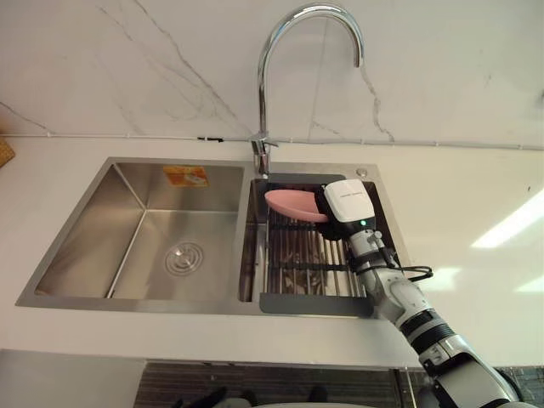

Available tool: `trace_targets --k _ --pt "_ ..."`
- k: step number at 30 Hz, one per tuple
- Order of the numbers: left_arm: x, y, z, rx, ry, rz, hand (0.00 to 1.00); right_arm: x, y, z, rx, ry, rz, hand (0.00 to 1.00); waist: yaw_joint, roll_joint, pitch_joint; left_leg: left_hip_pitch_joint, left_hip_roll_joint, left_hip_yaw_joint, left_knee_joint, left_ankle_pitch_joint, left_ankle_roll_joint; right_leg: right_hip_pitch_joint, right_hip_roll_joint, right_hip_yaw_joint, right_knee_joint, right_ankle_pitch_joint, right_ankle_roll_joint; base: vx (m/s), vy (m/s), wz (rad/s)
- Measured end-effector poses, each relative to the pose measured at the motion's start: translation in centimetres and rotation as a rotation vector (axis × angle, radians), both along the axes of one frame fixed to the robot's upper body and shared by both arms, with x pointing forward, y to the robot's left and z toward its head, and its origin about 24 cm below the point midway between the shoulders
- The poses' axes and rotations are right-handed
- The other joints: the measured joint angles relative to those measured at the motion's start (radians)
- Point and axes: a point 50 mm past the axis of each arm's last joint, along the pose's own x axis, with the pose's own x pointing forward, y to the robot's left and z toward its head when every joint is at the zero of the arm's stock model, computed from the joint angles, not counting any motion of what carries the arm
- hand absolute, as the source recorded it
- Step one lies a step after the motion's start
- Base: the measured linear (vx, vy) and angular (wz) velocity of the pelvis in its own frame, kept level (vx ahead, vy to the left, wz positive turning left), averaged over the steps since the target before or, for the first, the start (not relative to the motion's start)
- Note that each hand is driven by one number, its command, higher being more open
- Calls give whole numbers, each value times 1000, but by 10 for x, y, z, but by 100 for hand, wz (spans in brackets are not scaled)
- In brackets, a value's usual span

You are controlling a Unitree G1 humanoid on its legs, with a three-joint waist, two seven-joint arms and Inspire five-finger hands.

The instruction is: Walk over to the sink, pick up the cup, carry it to the dishwasher, place the cup inside the dishwasher, then close the dishwasher door

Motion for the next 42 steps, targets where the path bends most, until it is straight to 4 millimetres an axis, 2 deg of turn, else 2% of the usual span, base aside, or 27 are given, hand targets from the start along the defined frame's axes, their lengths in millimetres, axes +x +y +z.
trace_targets --k 3,8,11,17,22,26,27,29,30,31,33,37,38,39,40,41,42 --pt "-2 -2 -1 7 9 13 100 -1 2 12 54 -55 12 0 -6 10 7 2 1 9 0 0 0 0 1 5 -1 0 0 -39 11 -5" --pt "-2 -4 -1 17 12 20 100 2 -24 52 203 -232 -93 0 -7 20 12 4 3 14 -5 0 0 -3 5 9 1 1 -1 -1 5 -3" --pt "-2 -4 -1 20 14 20 100 3 -35 60 255 -260 -133 0 -11 19 12 9 3 19 -10 0 0 -3 4 12 1 2 0 12 20 -6" --pt "-1 -4 -1 23 11 12 100 1 -33 65 290 -246 -111 0 -17 19 12 11 2 23 -10 0 0 -3 3 15 1 2 1 0 4 -1" --pt "-2 -3 0 23 14 15 100 -13 -24 79 307 -271 -15 0 -19 16 10 13 4 34 -10 -1 1 -5 5 29 1 4 -1 -17 6 -4" --pt "-1 -3 1 27 13 15 100 -29 -32 91 307 -321 15 0 -16 12 8 11 4 33 1 -6 8 -7 9 37 1 6 -5 -20 6 -7" --pt "-3 -3 1 27 16 24 100 -30 -34 93 308 -326 18 0 -14 12 8 1 6 42 46 -31 9 -7 11 57 1 8 -7 -31 17 -43" --pt "-7 -5 2 35 7 45 100 -31 -34 93 312 -313 34 0 -1 14 9 -71 25 26 275 -135 5 -7 25 129 2 10 -13 -49 10 -87" --pt "-8 -5 2 38 2 48 100 -31 -33 93 309 -312 43 0 0 14 9 -86 31 6 319 -149 4 -8 30 151 2 14 -14 -44 0 -98" --pt "-8 -5 3 40 -5 50 100 -34 -34 94 300 -315 54 0 -1 17 9 -94 34 -27 349 -166 1 -11 37 180 2 26 -19 -42 13 -84" --pt "-3 -7 3 37 -15 21 100 -44 -43 98 275 -337 43 0 -21 26 13 -66 32 -67 288 -192 3 -45 47 220 24 37 -16 -66 59 -65" --pt "2 -5 3 41 -17 -24 100 -48 -63 100 285 -362 -51 0 -52 22 32 -87 -7 -6 281 -180 34 -189 23 321 184 31 -2 -136 126 -72" --pt "2 -2 4 50 -17 -22 100 -49 -68 100 297 -365 -81 0 -60 9 42 -83 -25 23 281 -177 44 -207 13 339 201 38 14 -182 122 -68" --pt "2 -1 4 53 -14 -20 100 -49 -69 100 303 -367 -92 0 -65 5 46 -81 -24 41 278 -169 57 -207 13 342 184 50 30 -231 107 -80" --pt "0 -3 3 52 -5 -15 100 -49 -69 100 307 -369 -95 0 -57 11 49 -76 -9 93 260 -155 71 -202 4 308 173 70 36 -172 36 -59" --pt "0 -3 3 51 -5 -15 100 -49 -69 100 307 -370 -94 0 -56 12 49 -76 -8 97 259 -154 73 -205 2 303 179 65 32 -197 67 -107" --pt "-1 -3 3 53 1 -10 100 -50 -67 101 306 -372 -82 0 -51 20 50 -65 18 156 233 -137 71 -240 -38 156 375 -40 -44 -153 83 -105"
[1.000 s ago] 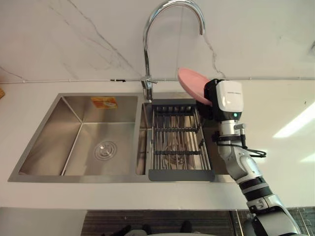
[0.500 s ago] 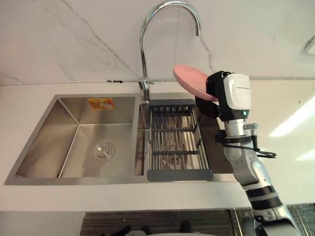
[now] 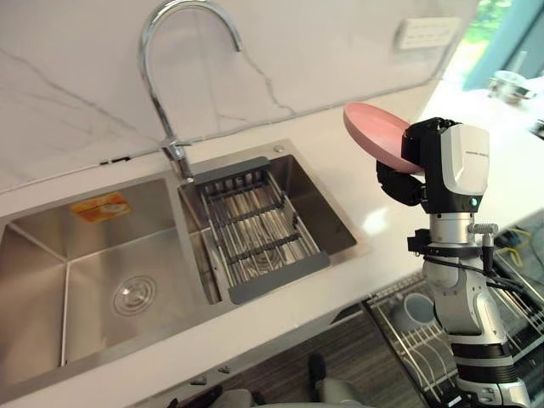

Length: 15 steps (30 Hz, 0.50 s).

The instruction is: Walk over to the sink, pick up the cup, carry it to the dishwasher, place the cup inside the dishwasher, then close the dishwasher door

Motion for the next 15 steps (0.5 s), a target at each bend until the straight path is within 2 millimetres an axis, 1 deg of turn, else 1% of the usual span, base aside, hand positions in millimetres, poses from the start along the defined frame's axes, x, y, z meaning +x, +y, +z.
trace_targets --k 1,2,3,4,5,6,7,8,9,10,11,12,13,14,15 --pt "1 2 0 1 4 7 100 0 1 0 -2 -3 6 0 7 2 1 6 27 38 -6 8 -2 -3 -44 -81 131 -51 -23 -126 80 -125" --pt "1 4 0 3 6 10 100 0 2 0 -3 -2 10 0 15 3 1 10 43 59 -8 12 -4 2 -72 -115 192 -65 -33 -102 24 -108" --pt "0 6 1 6 9 15 100 2 5 1 -7 -6 26 0 21 2 0 13 73 98 -6 16 -10 23 -127 -164 289 -79 -56 -77 -45 -107" --pt "1 9 1 9 10 23 100 3 9 4 -12 -15 44 0 24 1 -2 13 101 133 6 20 -15 58 -187 -210 350 -82 -68 -72 -108 -104" --pt "1 10 1 11 10 23 100 4 10 5 -15 -21 51 0 29 -2 -4 13 112 152 14 20 -15 79 -220 -234 364 -75 -76 -41 -131 -106" --pt "2 17 3 24 5 37 100 6 14 8 -19 -32 65 0 36 -29 -17 -9 117 181 52 15 -20 114 -277 -273 313 93 -149 -78 -249 -132" --pt "5 16 2 8 -1 77 100 12 16 13 -35 -42 78 0 55 -21 -26 -36 139 153 48 17 -24 114 -229 -314 221 96 -150 -126 -267 -187" --pt "2 8 -1 -29 12 112 100 17 15 18 -41 -52 76 0 80 12 -48 2 155 173 -62 73 -72 143 -168 -312 111 69 -134 -119 -231 -156" --pt "3 7 -1 -32 10 119 100 18 15 20 -40 -59 74 0 81 3 -43 7 151 189 -74 78 -71 144 -174 -315 121 51 -125 -76 -194 -147" --pt "8 11 0 -20 -4 122 100 21 14 23 -40 -67 68 0 79 -40 -32 0 150 235 -49 83 -67 163 -202 -319 103 17 -66 -31 -190 -88" --pt "10 14 1 -12 -5 121 100 21 14 22 -42 -58 68 0 79 -52 -37 -9 155 242 -39 82 -68 180 -201 -319 64 17 -43 -47 -258 -90" --pt "11 16 1 -8 0 123 100 22 14 20 -43 -42 67 0 75 -63 -42 -21 168 249 -24 83 -69 205 -185 -315 -6 19 5 -60 -262 -44" --pt "11 16 1 -11 0 139 100 22 13 19 -44 -25 68 0 69 -65 -42 -21 183 257 -19 88 -82 233 -156 -314 -72 17 41 -80 -307 -49" --pt "9 16 0 -24 -5 189 100 21 10 15 -45 0 65 0 67 -67 -42 -7 198 270 -18 94 -109 270 -125 -317 -144 11 90 -100 -348 -39" --pt "9 13 -1 -46 -12 236 100 17 6 12 -37 19 53 0 66 -69 -43 -1 203 272 -21 98 -137 299 -111 -318 -192 -3 122 -93 -278 -28"
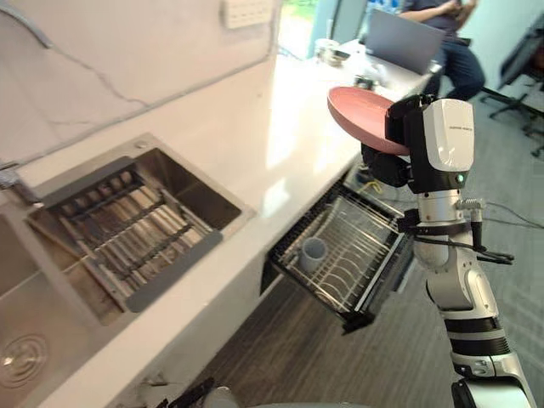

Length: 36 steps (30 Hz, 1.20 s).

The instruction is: Walk over to the sink, pick up the cup, carry it to the dishwasher, place the cup inside the dishwasher, then close the dishwasher door

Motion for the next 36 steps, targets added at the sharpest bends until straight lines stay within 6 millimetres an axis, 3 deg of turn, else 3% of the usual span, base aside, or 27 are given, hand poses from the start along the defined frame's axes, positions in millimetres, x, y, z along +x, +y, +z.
trace_targets --k 2,4,7,10,15,19,24,28,33,36 --pt "-4 -4 -2 -37 -12 94 100 -18 -19 -16 49 51 -69 0 0 -12 -9 -1 -8 -2 -16 18 -35 45 18 -6 -100 -43 42 -104 -305 -3" --pt "-8 -8 -3 -28 -6 87 100 -27 -30 -29 76 94 -126 0 -17 -5 -13 -3 -14 -9 -44 41 -45 49 29 -21 -124 -57 27 -77 -208 11" --pt "-23 -13 -4 -1 20 56 100 -47 -47 -66 152 236 -243 0 -51 22 -29 20 -26 -18 -136 104 -50 42 43 -27 -124 -60 22 -30 -110 9" --pt "-21 -11 -4 12 22 -8 100 -53 -48 -92 201 344 -276 0 -64 19 -28 46 -45 -13 -212 152 -43 33 44 -23 -118 -59 21 -7 -27 -1" --pt "-18 -9 -3 18 7 -95 100 -52 -46 -117 229 450 -282 0 -63 21 -32 64 -86 -21 -259 172 -28 31 23 -27 -108 -58 22 -3 32 8" --pt "-21 -10 -4 -47 -4 -39 100 -51 -40 -141 227 558 -271 0 -61 21 -32 58 -104 -31 -277 181 -19 15 10 -28 -98 -57 25 -5 30 5" --pt "-26 -11 -5 -78 17 -31 100 -47 -34 -153 226 616 -251 0 -61 28 -25 17 -113 -61 -277 188 -11 -23 1 -33 -89 -57 25 -24 4 5" --pt "-17 -14 -6 -111 -13 -13 100 -24 -32 -162 218 684 -279 0 -56 47 4 -31 -121 -87 -278 202 4 -67 -7 -42 -78 -47 22 -58 16 9" --pt "5 -21 -5 -152 -74 -26 100 18 -35 -143 179 668 -308 0 -36 85 73 -93 -130 -123 -277 220 21 -121 -7 -43 -94 -13 13 -67 28 4" --pt "12 -23 -4 -174 -99 -14 100 32 -37 -134 166 661 -328 0 -21 88 98 -108 -137 -139 -277 222 24 -125 -8 -50 -113 2 14 -14 32 6"
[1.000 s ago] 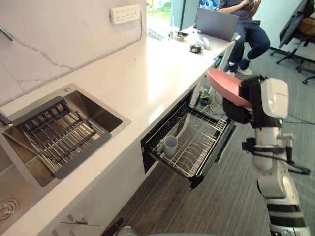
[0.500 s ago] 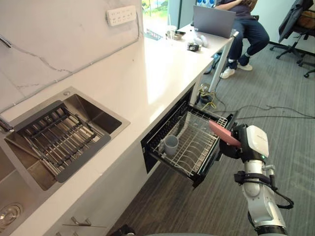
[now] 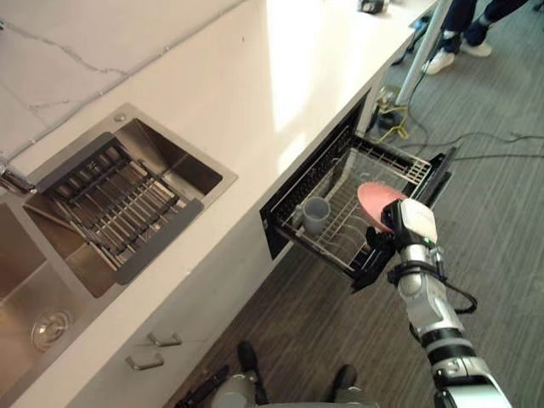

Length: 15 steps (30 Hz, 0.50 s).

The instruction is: Walk over to the sink, pick up the cup, carry it to the dishwasher, place the cup inside the dishwasher, then close the dishwasher door

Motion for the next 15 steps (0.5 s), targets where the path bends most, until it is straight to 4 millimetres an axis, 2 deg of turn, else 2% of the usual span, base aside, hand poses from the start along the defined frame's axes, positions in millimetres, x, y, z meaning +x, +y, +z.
trace_targets --k 5,7,12,15 --pt "14 -1 3 -18 -42 11 100 23 -2 22 -6 -40 -21 0 7 2 58 -25 -10 -36 0 5 7 -11 -6 -18 -2 7 1 -6 35 11" --pt "25 -3 5 -24 -72 -3 100 35 -11 36 -33 -45 -40 0 19 11 90 -48 -16 -41 1 11 16 -27 -11 -24 -6 18 0 -24 50 8" --pt "36 -5 8 -40 -110 5 100 47 -17 48 8 -37 -80 0 28 19 141 -71 -25 -52 1 18 24 -37 -19 -35 -10 29 2 -17 56 9" --pt "47 -6 11 -39 -138 -23 100 57 -22 62 6 -30 -89 0 39 25 163 -79 -26 -56 2 20 28 -45 -22 -37 -5 30 2 -27 32 3"
